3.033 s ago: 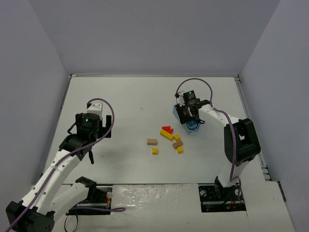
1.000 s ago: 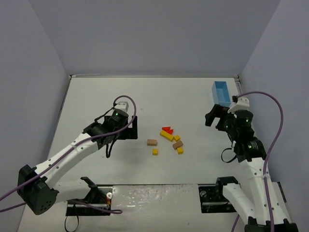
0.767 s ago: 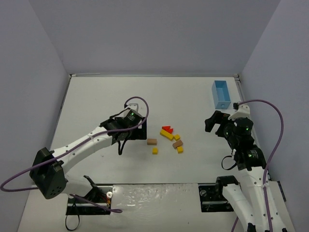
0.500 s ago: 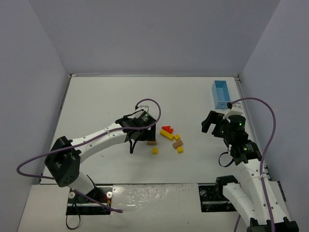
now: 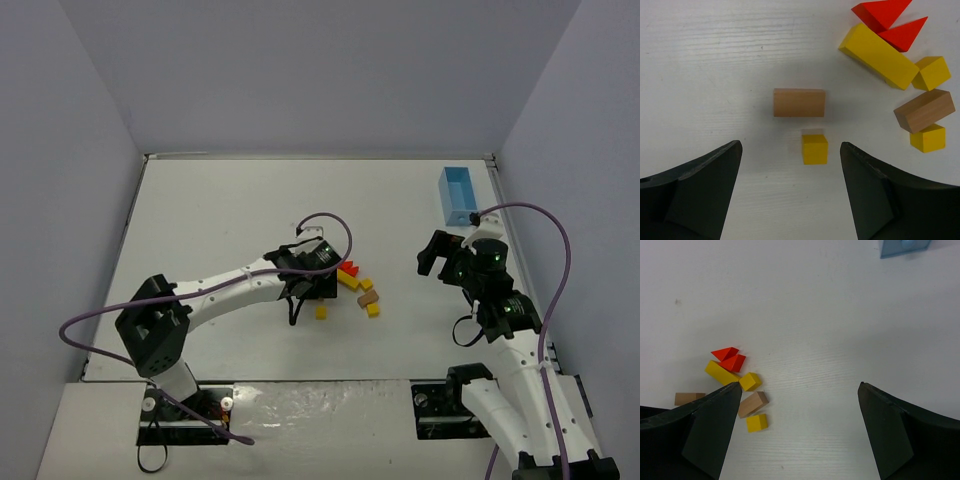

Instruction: Build the wood block tower

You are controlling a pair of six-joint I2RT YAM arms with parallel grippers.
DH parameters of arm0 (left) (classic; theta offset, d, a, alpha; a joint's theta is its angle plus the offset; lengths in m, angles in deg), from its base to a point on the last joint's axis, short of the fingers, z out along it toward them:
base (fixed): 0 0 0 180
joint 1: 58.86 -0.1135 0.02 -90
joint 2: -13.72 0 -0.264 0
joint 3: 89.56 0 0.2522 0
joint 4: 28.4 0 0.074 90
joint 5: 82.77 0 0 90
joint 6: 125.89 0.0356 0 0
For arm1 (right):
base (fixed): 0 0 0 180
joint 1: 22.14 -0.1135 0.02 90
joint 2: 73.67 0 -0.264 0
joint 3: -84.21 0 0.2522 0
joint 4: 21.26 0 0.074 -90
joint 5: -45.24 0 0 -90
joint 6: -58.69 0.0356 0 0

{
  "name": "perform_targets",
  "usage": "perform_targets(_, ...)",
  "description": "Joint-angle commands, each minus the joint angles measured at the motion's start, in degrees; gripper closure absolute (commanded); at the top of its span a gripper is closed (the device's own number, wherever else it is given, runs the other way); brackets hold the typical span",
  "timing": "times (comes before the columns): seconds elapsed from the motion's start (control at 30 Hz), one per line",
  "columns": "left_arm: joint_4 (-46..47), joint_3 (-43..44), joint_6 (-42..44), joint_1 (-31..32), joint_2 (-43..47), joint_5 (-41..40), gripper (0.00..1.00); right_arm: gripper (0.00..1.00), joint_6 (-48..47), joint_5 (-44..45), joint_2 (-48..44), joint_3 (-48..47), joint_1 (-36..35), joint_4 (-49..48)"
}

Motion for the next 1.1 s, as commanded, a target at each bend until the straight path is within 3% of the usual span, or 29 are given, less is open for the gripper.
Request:
perform_targets(0.0, 1.1, 7.2, 3.23, 0.1, -2.68, -1.48, 0.24, 0.0, 0.52, 0.96, 0.41, -0.14, -0.91, -3.29)
perform_targets(0.23, 1.77, 16.46, 12.03, -1.38, -8.91, -0.59, 0.27, 0.0, 0.09, -0.58, 1.92, -0.16, -1.39, -3.49)
perform_targets(0.6, -3.45, 35.2, 12.22, -4.04, -24.12, 2.22, 0.28, 0.0, 0.09, -0.82, 1.74, 0.03, -1.99, -3.55)
perform_targets(1.07, -5.14, 38.68, 11.61, -6.76, -31.23, 6.53, 0.28, 0.0, 0.17, -0.37, 1.74, 0.13, -3.03, -3.65)
